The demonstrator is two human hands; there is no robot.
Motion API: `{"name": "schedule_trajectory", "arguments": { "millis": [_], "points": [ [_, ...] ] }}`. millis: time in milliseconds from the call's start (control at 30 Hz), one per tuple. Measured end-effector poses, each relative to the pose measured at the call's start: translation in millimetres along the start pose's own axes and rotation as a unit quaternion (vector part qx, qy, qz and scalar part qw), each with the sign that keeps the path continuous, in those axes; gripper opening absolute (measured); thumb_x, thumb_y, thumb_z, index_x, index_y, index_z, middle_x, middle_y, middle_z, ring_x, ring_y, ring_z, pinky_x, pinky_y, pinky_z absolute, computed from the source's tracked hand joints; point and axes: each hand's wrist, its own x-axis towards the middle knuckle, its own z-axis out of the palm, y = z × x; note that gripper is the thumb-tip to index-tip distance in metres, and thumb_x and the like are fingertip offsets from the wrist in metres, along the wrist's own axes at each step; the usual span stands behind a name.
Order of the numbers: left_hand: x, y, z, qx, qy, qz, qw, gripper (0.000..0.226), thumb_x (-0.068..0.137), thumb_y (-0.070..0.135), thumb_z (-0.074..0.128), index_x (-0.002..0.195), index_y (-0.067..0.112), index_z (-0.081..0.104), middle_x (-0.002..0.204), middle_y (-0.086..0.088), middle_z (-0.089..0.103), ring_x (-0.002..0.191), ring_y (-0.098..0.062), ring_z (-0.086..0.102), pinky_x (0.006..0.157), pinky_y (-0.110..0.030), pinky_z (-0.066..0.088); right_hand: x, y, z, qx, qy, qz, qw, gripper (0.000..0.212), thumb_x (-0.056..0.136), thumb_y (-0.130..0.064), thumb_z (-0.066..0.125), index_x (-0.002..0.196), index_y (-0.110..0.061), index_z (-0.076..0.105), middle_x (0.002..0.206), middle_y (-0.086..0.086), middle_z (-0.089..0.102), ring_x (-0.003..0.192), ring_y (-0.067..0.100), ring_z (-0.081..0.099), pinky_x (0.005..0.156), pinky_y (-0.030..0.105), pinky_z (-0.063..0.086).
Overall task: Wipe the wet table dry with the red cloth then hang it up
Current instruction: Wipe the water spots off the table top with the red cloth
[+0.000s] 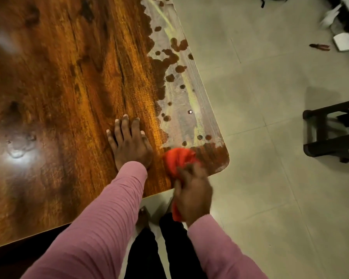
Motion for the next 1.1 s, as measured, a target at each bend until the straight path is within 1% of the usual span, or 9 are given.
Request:
{"name": "schedule_trajectory", "arguments": {
  "millis": [133,300,433,567,667,733,867,933,1100],
  "points": [
    [-0.2,-1.3,-0.3,0.001,0.0,0.004,1.0,0.048,0.095,0.028,0.033,0.142,0.021,0.038,0.157,-0.009,0.027,0.146,-0.03,0.015,0.119,-0.051,0.002,5.3,15.3,-9.4,-0.019,-0.036,-0.107,0.993,0.025,0.078,-0.023,0.064,0.101,-0.022,0.072,0.102,0.001,0.065,0.086,0.024,0.06,0.061,0.031,0.052],
    [0.0,0.0,2.2,0.008,-0.001,-0.002,1.0,0.044,0.096,0.025,0.035,0.141,0.022,0.037,0.157,-0.008,0.027,0.146,-0.03,0.015,0.119,-0.05,0.001,54.5,68.7,-42.7,-0.037,0.053,0.093,0.994,0.032,0.078,-0.017,0.061,0.109,-0.02,0.071,0.112,0.007,0.062,0.097,0.032,0.057,0.079,0.036,0.048],
    [-0.9,0.7,1.9,0.004,-0.002,-0.01,1.0,0.045,0.096,0.026,0.034,0.14,0.022,0.037,0.157,-0.008,0.027,0.146,-0.03,0.015,0.119,-0.05,0.001,40.5,42.2,-26.3,-0.009,0.073,0.112,0.991,0.032,0.075,-0.02,0.059,0.105,-0.018,0.072,0.107,0.007,0.061,0.093,0.03,0.058,0.077,0.033,0.047],
    [-0.2,2.2,-0.2,0.007,0.006,-0.008,1.0,0.049,0.092,0.028,0.031,0.139,0.02,0.04,0.155,-0.01,0.031,0.145,-0.031,0.019,0.118,-0.051,0.003,-2.4,3.6,1.7,0.033,-0.015,-0.05,0.998,0.033,0.074,-0.022,0.076,0.106,-0.02,0.071,0.105,0.003,0.065,0.089,0.022,0.062,0.074,0.03,0.055],
    [0.3,2.0,-0.6,0.01,0.008,-0.005,1.0,0.05,0.092,0.029,0.03,0.14,0.019,0.041,0.154,-0.01,0.032,0.144,-0.032,0.02,0.119,-0.051,0.005,6.4,22.1,-8.1,0.008,-0.056,-0.157,0.986,0.028,0.081,-0.027,0.067,0.107,-0.02,0.07,0.104,0.004,0.066,0.087,0.024,0.063,0.068,0.031,0.058],
    [0.8,1.7,-0.3,0.014,-0.004,-0.008,1.0,0.05,0.093,0.029,0.027,0.141,0.02,0.039,0.156,-0.009,0.029,0.145,-0.031,0.018,0.119,-0.051,0.003,25.8,42.4,-22.3,-0.019,-0.016,-0.108,0.994,0.028,0.076,-0.022,0.062,0.103,-0.018,0.072,0.102,0.006,0.066,0.086,0.029,0.063,0.063,0.034,0.056],
    [0.3,4.3,-3.4,0.006,-0.019,-0.011,1.0,0.052,0.093,0.029,0.026,0.142,0.021,0.038,0.157,-0.008,0.025,0.146,-0.029,0.013,0.119,-0.05,-0.002,69.7,54.4,-38.9,-0.033,0.049,0.091,0.994,0.03,0.077,-0.017,0.06,0.105,-0.02,0.071,0.109,0.007,0.063,0.096,0.032,0.059,0.076,0.039,0.05],
    [0.0,5.0,-5.0,0.006,-0.022,-0.014,1.0,0.053,0.092,0.029,0.025,0.143,0.021,0.038,0.158,-0.008,0.025,0.147,-0.029,0.013,0.119,-0.05,-0.002,72.3,37.5,-32.7,-0.022,0.063,0.116,0.991,0.029,0.076,-0.016,0.064,0.104,-0.02,0.072,0.106,0.007,0.063,0.094,0.032,0.059,0.076,0.037,0.049],
    [0.6,5.8,-7.6,0.012,-0.027,-0.017,0.999,0.055,0.092,0.027,0.025,0.145,0.02,0.038,0.158,-0.008,0.026,0.147,-0.03,0.014,0.119,-0.051,-0.001,34.3,-23.2,9.1,0.01,-0.025,-0.059,0.998,0.03,0.071,-0.012,0.071,0.1,-0.016,0.072,0.102,0.01,0.064,0.091,0.031,0.061,0.069,0.036,0.053]
  ]
}}
